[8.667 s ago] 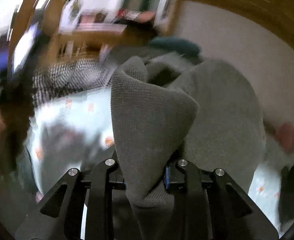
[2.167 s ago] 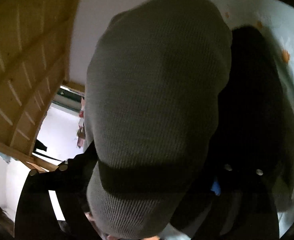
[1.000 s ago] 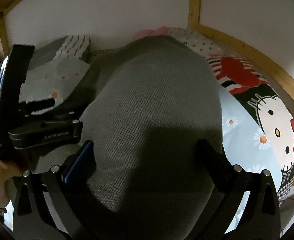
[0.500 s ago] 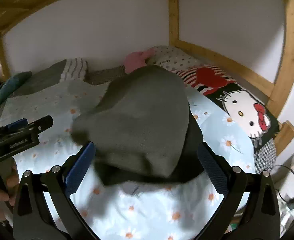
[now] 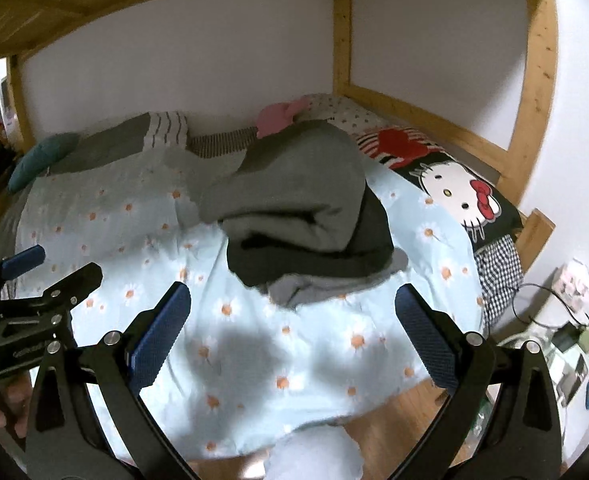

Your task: Fold large clothes

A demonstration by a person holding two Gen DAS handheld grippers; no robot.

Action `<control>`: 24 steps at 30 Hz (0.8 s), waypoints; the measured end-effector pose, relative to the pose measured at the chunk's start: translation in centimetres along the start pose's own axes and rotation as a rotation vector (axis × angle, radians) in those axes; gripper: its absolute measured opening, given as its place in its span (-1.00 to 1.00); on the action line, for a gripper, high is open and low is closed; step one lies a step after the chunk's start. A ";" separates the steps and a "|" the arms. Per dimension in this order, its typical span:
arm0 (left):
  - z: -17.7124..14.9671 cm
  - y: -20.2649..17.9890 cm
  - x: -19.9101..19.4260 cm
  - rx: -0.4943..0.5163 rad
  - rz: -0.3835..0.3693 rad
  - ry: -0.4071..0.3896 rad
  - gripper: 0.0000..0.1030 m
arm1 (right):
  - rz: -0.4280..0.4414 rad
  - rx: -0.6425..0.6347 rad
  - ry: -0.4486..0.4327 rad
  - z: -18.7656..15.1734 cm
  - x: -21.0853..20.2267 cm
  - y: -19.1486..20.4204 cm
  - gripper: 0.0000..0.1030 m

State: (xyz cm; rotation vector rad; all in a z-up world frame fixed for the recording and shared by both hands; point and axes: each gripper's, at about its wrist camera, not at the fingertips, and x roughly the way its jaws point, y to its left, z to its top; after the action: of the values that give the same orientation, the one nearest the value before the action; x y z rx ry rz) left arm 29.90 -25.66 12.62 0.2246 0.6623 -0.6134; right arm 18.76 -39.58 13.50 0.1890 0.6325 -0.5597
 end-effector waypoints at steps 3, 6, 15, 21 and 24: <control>-2.0 0.0 -1.6 -0.001 0.030 0.000 0.91 | 0.010 0.006 0.014 -2.0 -0.8 0.2 0.95; -3.7 0.2 -2.1 0.000 0.015 0.021 0.91 | 0.014 0.024 0.031 -4.2 -1.5 0.3 0.95; -7.1 -0.3 -2.9 0.040 0.025 0.054 0.91 | -0.016 0.014 0.060 -8.5 -3.1 1.2 0.95; -8.1 -0.1 -2.7 0.036 -0.005 0.078 0.91 | -0.059 -0.003 0.060 -9.7 -3.7 1.0 0.95; -8.0 -0.2 -2.6 0.037 -0.009 0.079 0.91 | -0.054 0.012 0.053 -9.7 -3.7 0.6 0.95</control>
State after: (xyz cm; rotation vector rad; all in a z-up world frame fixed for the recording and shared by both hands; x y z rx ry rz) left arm 24.11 -21.55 8.07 0.2821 0.7288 -0.6282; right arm 11.71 -34.21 8.05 0.1987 0.6878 -0.6126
